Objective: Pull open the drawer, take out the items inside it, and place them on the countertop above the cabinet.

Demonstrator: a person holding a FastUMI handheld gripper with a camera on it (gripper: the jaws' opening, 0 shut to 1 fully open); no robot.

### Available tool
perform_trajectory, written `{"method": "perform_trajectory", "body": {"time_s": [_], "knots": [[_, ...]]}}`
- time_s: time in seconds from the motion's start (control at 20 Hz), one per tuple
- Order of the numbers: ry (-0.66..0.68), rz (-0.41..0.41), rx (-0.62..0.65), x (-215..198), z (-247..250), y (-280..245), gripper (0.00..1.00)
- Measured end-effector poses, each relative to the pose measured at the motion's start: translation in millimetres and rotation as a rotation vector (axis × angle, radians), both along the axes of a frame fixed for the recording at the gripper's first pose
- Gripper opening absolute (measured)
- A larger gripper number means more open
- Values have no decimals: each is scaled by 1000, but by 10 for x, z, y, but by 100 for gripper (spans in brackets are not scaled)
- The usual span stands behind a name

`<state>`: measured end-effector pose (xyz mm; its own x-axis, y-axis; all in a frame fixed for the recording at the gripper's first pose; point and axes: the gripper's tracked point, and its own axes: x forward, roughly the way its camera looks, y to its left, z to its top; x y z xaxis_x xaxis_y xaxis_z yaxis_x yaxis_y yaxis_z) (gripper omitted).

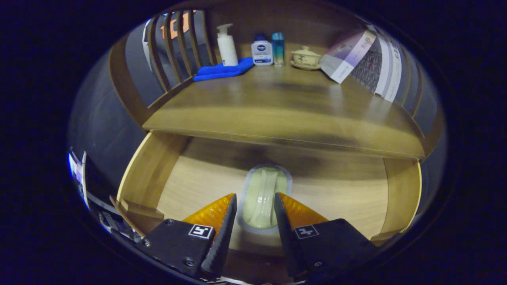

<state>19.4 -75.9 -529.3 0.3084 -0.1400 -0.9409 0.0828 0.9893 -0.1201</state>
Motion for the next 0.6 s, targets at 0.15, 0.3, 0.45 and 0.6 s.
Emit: {"method": "perform_trajectory", "body": {"time_s": [0.15,0.3,0.45,0.6], "knots": [[33,-11,-21,26,-90,-61,61],[50,-30,-49,49,-158,-142,56],[72,-43,-36,42,-191,-156,50],[68,-60,-22,75,-178,-158,45]]}}
